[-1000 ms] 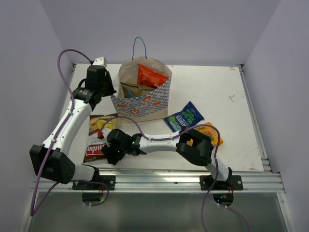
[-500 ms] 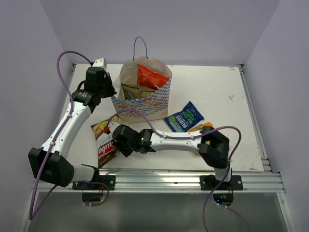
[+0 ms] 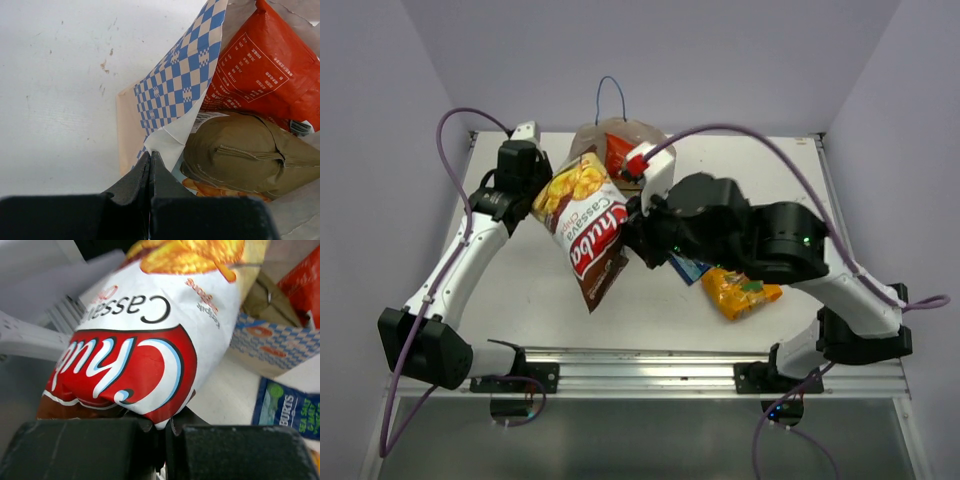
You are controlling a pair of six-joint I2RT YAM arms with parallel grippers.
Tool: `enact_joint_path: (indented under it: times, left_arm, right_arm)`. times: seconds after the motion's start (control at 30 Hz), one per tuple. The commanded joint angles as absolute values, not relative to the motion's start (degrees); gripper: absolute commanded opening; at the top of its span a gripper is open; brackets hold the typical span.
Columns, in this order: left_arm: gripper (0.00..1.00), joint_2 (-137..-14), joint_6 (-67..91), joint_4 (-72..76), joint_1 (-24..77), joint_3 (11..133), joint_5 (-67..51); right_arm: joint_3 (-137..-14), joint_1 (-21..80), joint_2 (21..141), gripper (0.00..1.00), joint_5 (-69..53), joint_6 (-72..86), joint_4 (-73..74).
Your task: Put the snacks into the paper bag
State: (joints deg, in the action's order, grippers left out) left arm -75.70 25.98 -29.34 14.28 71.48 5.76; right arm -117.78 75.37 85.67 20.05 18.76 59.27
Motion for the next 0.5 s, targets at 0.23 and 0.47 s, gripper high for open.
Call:
enact_joint_path:
  times: [0.23,0.47]
  left_arm:
    - [0.00,-74.88,26.54,-30.67,14.68,73.56,9.14]
    - [0.00,-74.97,27.33,-30.85,14.68,73.92,9.14]
  right_arm:
    - [-136.51,75.32,87.55,0.00,28.19,4.76,60.14]
    - [-121.14,63.67,84.47,0.00,18.67,1.58,45.74]
